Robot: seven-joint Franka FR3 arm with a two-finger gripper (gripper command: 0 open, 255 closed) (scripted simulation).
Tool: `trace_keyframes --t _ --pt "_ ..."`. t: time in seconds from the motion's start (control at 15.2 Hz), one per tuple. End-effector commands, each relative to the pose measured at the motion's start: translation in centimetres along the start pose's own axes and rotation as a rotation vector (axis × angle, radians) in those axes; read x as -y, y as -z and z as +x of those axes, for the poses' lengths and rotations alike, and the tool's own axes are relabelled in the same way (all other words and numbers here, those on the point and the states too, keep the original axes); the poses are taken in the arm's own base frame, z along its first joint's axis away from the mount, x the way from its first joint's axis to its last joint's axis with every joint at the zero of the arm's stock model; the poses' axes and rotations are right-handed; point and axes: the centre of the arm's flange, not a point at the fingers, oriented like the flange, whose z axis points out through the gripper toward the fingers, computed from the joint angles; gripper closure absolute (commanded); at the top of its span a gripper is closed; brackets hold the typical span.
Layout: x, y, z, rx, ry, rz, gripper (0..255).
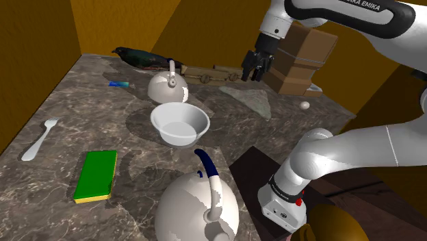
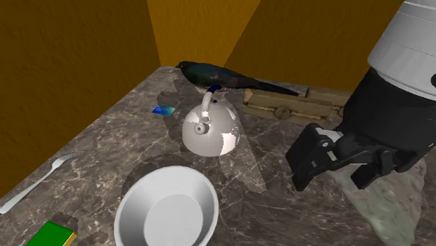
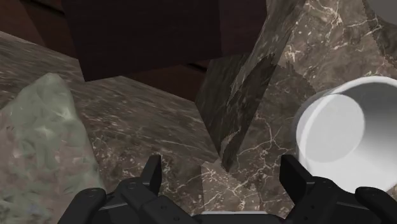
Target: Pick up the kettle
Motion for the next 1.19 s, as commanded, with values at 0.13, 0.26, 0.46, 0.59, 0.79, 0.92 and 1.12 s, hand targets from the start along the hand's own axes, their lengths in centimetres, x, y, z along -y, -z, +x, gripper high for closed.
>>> trace_keyframes --t 0.13,0.26,0.46,0.59,0.79,0.92,1.12 --pt "1.8 -0.3 2.2 0.016 -0.034 -0.004 0" --pt "3.5 -0.6 4.5 0.031 -0.068 -0.007 0" --pt "5.9 -1.2 7.9 0.055 -0.119 -0.013 0" --pt "7.5 -1.6 10.3 0.070 -0.153 -0.016 0" --pt "9.6 -2.3 14.0 0.093 -0.204 -0.022 0" --pt "10.9 -2.9 16.5 0.109 -0.238 -0.025 0" --pt "12.7 -3.8 20.3 0.132 -0.289 -0.031 0"
